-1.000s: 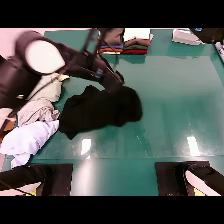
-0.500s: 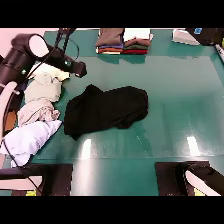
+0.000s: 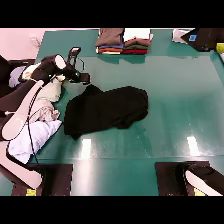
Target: Fold the shirts.
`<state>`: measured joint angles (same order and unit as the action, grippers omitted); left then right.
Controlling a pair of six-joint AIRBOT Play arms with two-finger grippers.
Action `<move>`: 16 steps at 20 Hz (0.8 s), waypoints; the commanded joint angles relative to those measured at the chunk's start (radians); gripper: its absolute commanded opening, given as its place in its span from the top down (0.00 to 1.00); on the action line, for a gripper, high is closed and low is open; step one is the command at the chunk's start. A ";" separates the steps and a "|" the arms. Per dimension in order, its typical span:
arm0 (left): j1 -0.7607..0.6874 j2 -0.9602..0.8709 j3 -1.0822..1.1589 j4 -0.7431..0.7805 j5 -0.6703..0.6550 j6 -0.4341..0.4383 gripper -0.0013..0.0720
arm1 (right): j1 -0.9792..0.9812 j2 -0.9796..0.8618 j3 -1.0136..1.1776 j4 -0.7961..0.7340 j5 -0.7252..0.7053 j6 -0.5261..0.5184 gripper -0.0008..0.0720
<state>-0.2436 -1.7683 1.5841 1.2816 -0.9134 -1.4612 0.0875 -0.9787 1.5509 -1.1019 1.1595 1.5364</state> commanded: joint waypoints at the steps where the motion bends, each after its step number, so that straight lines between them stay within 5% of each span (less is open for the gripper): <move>1: 0.002 -0.058 0.000 -0.053 0.043 0.013 0.23 | 0.000 -0.047 0.000 0.001 0.042 0.000 0.96; 6: -0.031 -0.072 0.000 -0.091 0.048 0.086 0.28 | 0.000 -0.132 0.000 0.000 0.080 0.000 0.96; 8: -0.033 -0.071 0.000 -0.093 0.048 0.085 0.85 | 0.000 -0.167 0.000 -0.002 0.117 0.000 0.96; 9: -0.032 -0.066 0.002 -0.090 0.046 0.086 0.95 | 0.000 -0.185 -0.001 -0.010 0.145 0.000 0.96; 13: -0.002 -0.043 0.103 -0.049 -0.019 0.084 0.95 | 0.015 -0.236 -0.064 -0.192 0.246 0.047 0.96; 16: 0.029 -0.011 0.144 -0.047 -0.033 0.083 0.95 | 0.003 -0.235 -0.257 -0.225 0.197 0.057 0.96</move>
<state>-0.2356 -1.8023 1.6882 1.2266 -0.9226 -1.3792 0.0967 -1.2015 1.4208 -1.2606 1.3590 1.5715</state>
